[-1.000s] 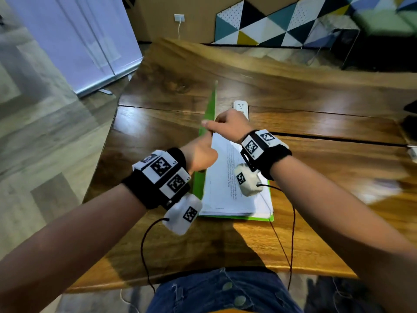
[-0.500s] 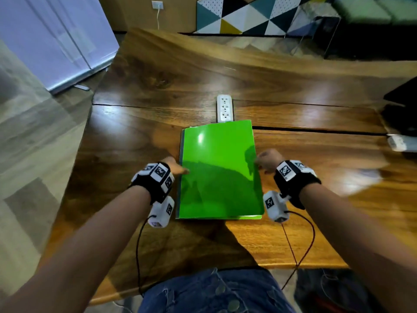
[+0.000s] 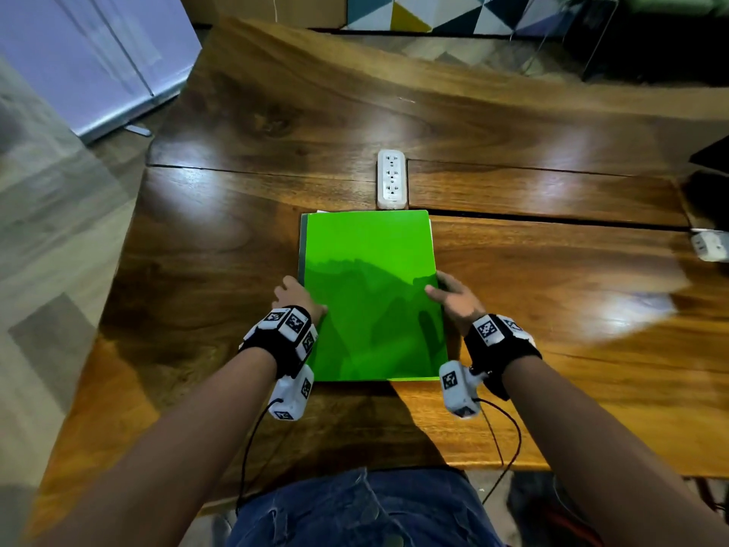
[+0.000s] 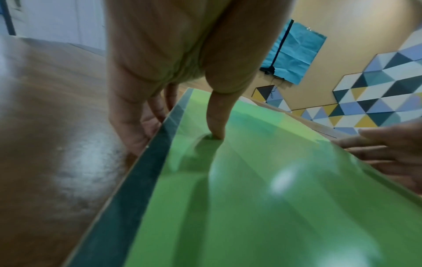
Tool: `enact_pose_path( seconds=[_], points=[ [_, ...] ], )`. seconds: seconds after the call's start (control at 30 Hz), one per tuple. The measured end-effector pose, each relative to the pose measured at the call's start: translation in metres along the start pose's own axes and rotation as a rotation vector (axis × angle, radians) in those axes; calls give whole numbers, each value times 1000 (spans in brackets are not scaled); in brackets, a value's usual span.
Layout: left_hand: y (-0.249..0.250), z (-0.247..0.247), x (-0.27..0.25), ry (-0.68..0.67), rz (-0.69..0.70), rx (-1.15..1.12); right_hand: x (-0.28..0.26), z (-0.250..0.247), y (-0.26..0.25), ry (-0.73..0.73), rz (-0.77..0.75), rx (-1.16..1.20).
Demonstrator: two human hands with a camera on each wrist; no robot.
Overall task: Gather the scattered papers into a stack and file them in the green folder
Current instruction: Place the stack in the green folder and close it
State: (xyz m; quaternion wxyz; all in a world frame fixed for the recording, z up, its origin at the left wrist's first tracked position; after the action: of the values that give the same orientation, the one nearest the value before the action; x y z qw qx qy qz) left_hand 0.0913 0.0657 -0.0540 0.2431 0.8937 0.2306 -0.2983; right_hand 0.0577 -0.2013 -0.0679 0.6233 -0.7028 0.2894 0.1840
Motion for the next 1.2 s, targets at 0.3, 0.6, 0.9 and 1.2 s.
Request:
enact_pose_path(
  seconds=[0.3, 0.6, 0.9, 1.2],
  points=[
    [-2, -7, 9, 0, -52, -77, 17, 4, -7, 53, 119, 138],
    [-31, -52, 35, 47, -230, -72, 23, 72, -27, -130, 25, 238],
    [-13, -94, 76, 134, -229, -125, 72, 113, -64, -178, 2, 209],
    [30, -121, 124, 135, -118, -165, 127, 119, -98, -114, -67, 134]
  ],
)
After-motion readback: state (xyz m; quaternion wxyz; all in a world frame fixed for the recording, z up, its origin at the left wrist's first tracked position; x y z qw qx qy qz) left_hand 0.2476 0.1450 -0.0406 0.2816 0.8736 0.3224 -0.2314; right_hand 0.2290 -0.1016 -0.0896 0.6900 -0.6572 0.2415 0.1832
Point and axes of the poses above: each hand's wrist, its own x-axis towards the middle knuckle, its own z-axis out of the palm, y = z × x, the point moved 4 cm from there along x, towards the middle knuckle, and after that the axes turned 4 degrees about x, right-handed, at the moved point
